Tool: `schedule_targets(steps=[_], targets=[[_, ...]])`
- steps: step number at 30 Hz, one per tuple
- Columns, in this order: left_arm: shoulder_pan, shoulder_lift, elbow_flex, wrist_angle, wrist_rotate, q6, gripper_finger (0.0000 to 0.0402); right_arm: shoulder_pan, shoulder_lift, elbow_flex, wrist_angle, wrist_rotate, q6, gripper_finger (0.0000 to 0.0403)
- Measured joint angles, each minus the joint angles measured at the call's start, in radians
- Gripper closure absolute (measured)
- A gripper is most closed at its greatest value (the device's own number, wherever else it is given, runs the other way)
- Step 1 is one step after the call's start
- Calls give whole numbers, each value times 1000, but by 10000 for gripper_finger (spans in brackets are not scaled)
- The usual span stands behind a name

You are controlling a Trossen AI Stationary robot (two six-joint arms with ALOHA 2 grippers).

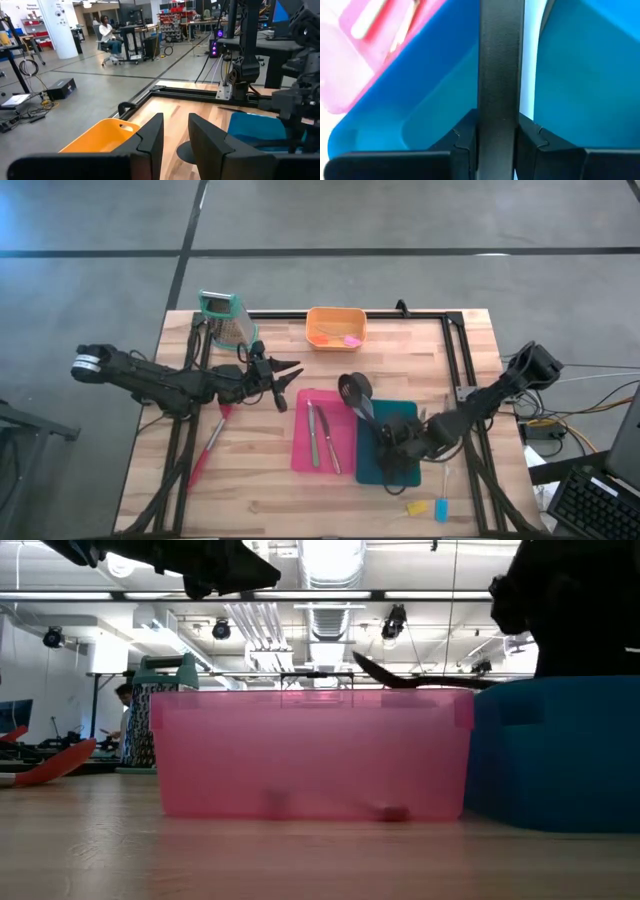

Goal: Pick & Place Kitchen Items
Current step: Put the black spoon into the blue bin

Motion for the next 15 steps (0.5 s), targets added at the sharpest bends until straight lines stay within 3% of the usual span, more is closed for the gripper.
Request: schedule_targets(steps=[9,15], targets=[[0,0,0,-7,0,-5,305,-1,7,-41,19,-11,5,326],[1,0,0,-9,0,-16,305,-1,-21,-8,18,-11,-60,207]])
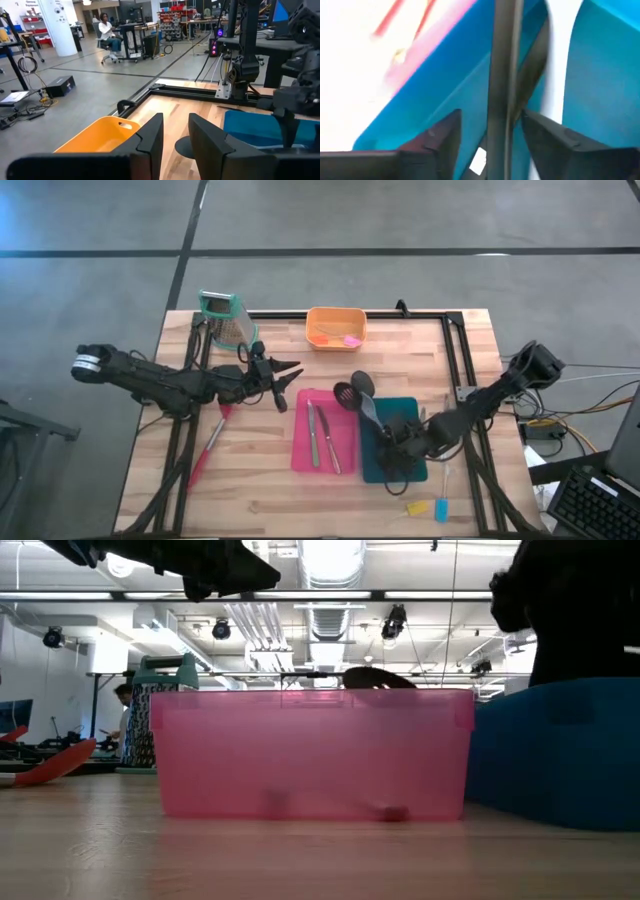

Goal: Pick & Place Kitchen Items
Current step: Put the black spoon into the blue bin, then adjust the blue bin

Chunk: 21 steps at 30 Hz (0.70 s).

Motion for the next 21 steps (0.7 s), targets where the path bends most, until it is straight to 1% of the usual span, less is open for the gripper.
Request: schedule_targets(steps=[3,5,8,10,13,15,18,21], targets=[[0,0,0,-3,0,0,307,-1,-25,25,-37,-2,-9,162],[0,0,0,-6,0,-1,307,-7,-50,52,-124,0,-9,145],[0,0,0,-7,0,-3,305,-8,-88,104,-351,11,32,139],[0,0,0,-12,0,-3,306,-8,-110,144,-514,38,74,149],[0,0,0,-17,0,-3,305,-6,-136,193,-767,30,154,182],[0,0,0,-18,0,-4,305,6,-144,197,-872,3,221,214],[0,0,0,-18,0,-3,305,20,-154,168,-883,-71,261,275],[0,0,0,-18,0,-3,306,32,-150,119,-828,-99,264,343]])
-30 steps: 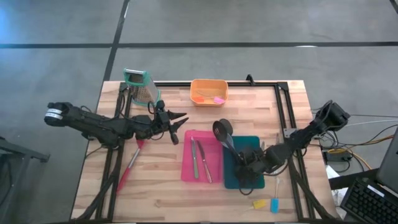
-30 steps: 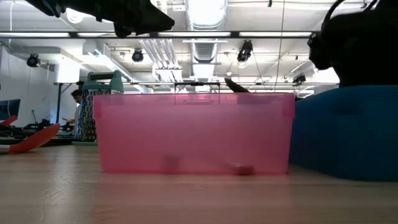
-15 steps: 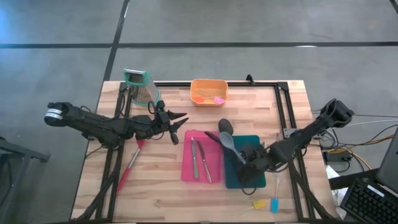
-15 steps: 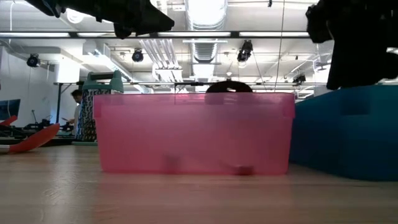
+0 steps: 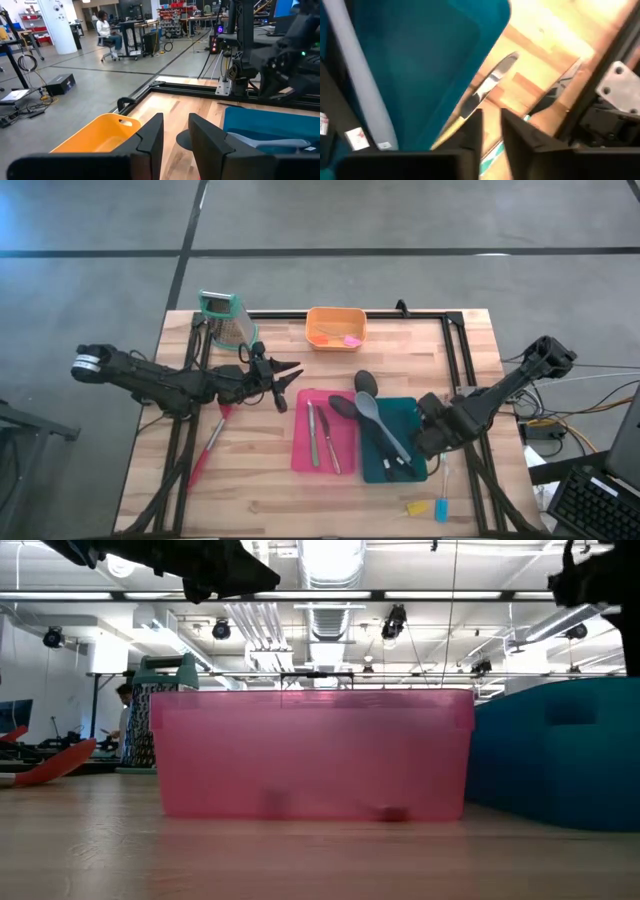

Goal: Pick & Place Kitchen Items
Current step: Adjust the blue bin

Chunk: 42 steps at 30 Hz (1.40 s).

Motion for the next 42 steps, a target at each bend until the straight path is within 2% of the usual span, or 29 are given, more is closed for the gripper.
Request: schedule_targets(steps=[2,7,14,20,31,42], targets=[[0,0,0,0,0,-2,307,4,7,-30,10,-12,-4,380],[-1,0,0,-7,1,-8,305,5,10,-99,22,-67,37,394],[-1,0,0,-8,1,-11,305,4,10,-169,185,-78,29,394],[-1,0,0,-8,4,-21,307,-16,9,-171,209,-30,21,394],[-1,0,0,-8,4,-25,305,-104,14,-173,325,33,-102,395],[-1,0,0,-16,4,-26,307,-159,18,-242,538,22,-186,395]])
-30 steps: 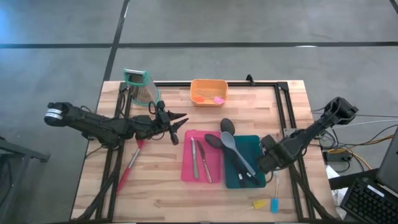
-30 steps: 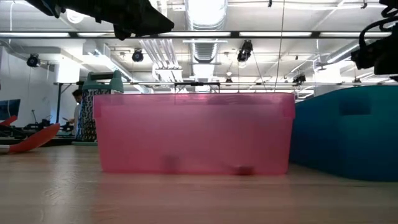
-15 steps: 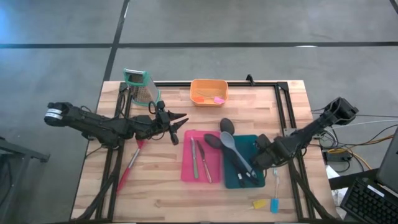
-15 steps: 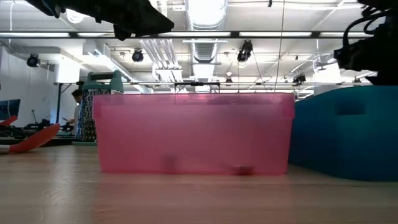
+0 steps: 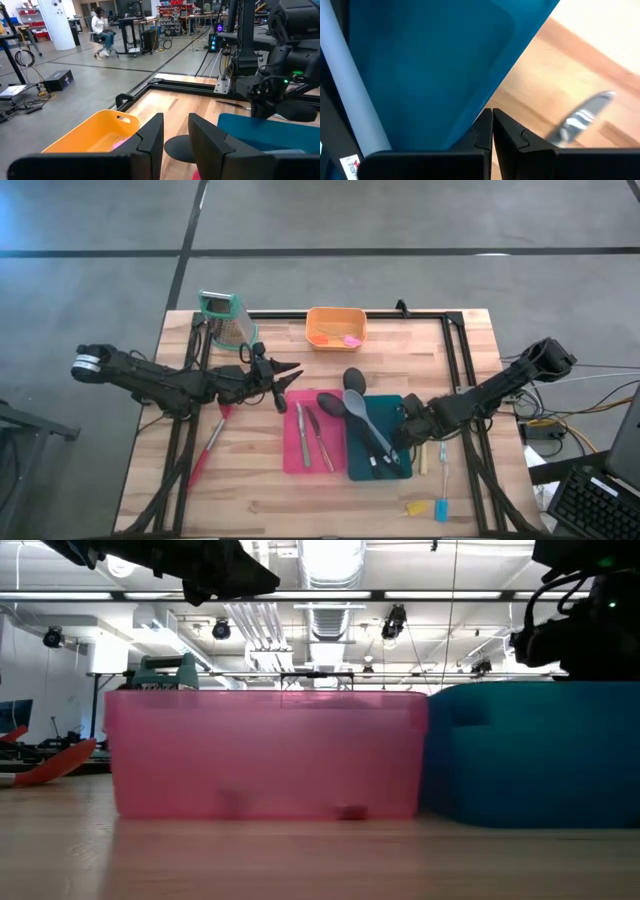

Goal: Pick & Place Kitchen Items
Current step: Adjust the blue bin

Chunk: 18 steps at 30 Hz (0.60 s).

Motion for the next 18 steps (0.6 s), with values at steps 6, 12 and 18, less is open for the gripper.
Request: schedule_targets(steps=[6,12,18], targets=[[0,0,0,0,0,0,306,-2,1,-51,117,-14,-5,395],[1,0,0,0,0,0,305,-2,1,-36,171,-13,-36,395],[1,0,0,-10,0,-6,307,-4,-1,-7,106,4,-62,395]])
